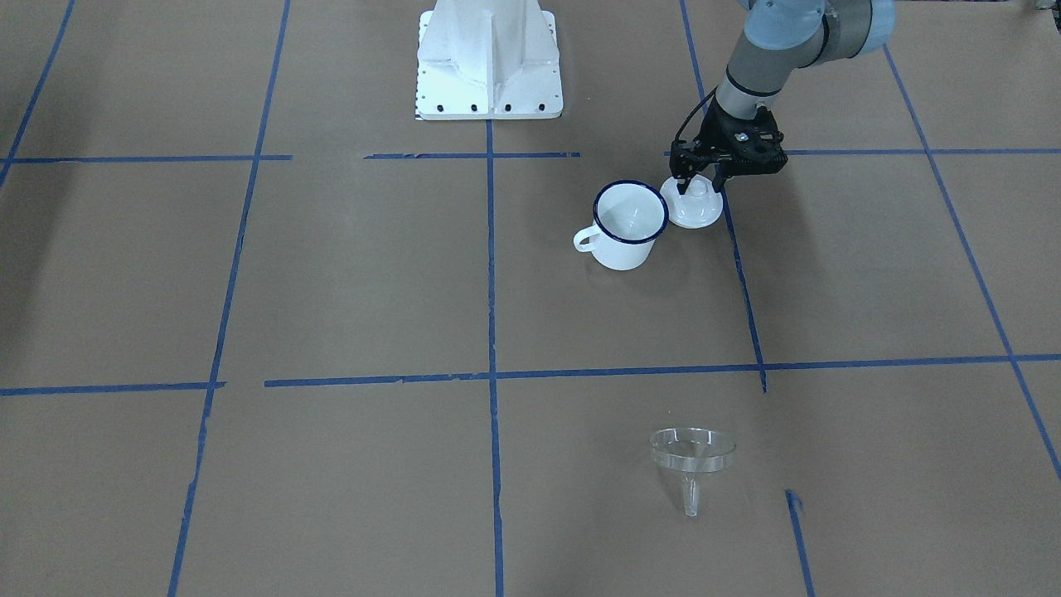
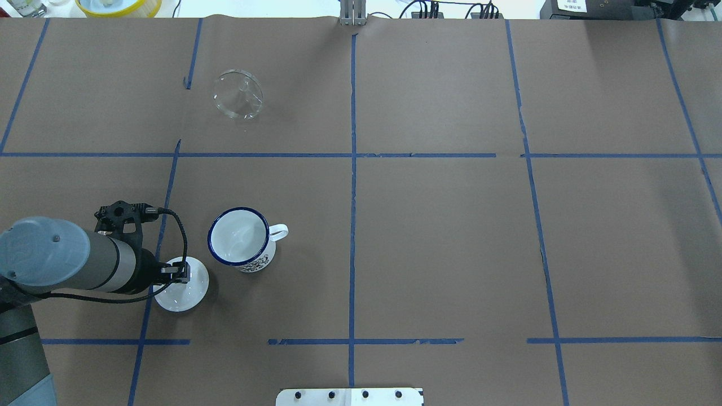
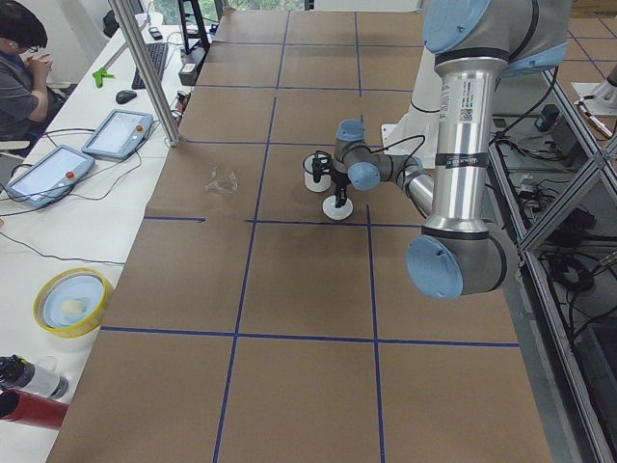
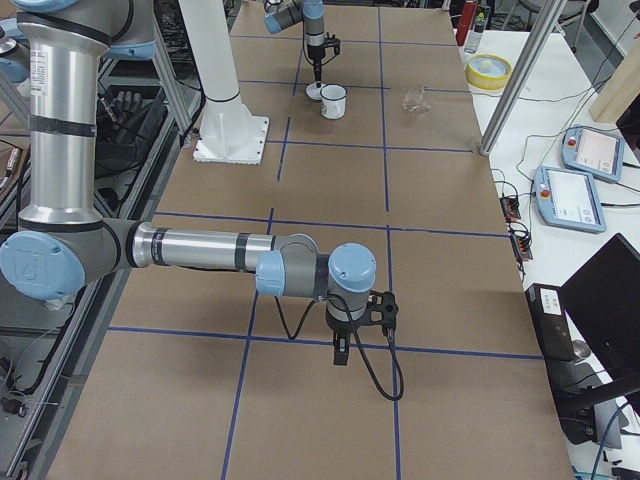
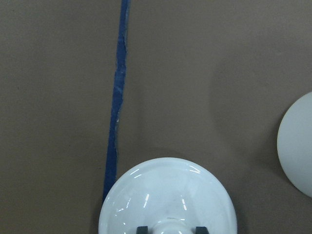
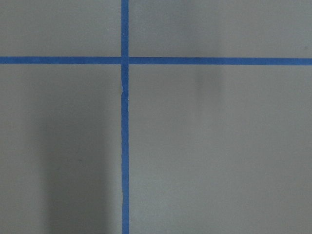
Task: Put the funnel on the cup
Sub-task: 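Set the lid on the table nearer the robot and open the left gripper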
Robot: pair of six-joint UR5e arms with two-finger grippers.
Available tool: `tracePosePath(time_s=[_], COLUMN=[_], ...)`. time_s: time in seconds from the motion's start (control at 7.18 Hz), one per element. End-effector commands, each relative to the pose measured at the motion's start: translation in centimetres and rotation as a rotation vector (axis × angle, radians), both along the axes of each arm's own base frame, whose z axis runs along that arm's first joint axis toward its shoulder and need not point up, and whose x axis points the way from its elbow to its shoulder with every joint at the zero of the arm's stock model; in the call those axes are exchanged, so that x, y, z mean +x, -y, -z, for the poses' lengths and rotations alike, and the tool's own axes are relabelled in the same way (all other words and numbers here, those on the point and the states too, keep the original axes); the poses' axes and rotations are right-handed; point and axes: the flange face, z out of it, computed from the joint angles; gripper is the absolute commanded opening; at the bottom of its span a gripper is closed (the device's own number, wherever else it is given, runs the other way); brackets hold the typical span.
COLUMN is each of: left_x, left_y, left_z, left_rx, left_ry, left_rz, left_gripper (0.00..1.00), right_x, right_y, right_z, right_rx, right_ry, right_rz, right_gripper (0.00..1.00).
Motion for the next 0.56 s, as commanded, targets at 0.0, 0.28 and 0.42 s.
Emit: tracePosePath(time_s=[0.0,0.28,0.42], left_x=[-1.7,-9.0,-7.8], left_y=[0.4,7.2,9.4], left_z=[2.3,8.3,10.8], left_rx=[0.016,0.027,-0.054], left_ry=[-0.042,-0.164,-0.233], left_rz=[0.036,0.275,0.375], left_gripper=[1.0,1.0,1.0], right_x=[0.0,0.0,0.0], right_y=[0.0,0.0,0.0], right_z=[0.0,-0.1,-0.1], right_rx=[0.0,-0.001,-0.001], right_ry=[0.0,0.0,0.0], right_rz=[0.0,0.0,0.0], right_gripper=[1.0,1.0,1.0])
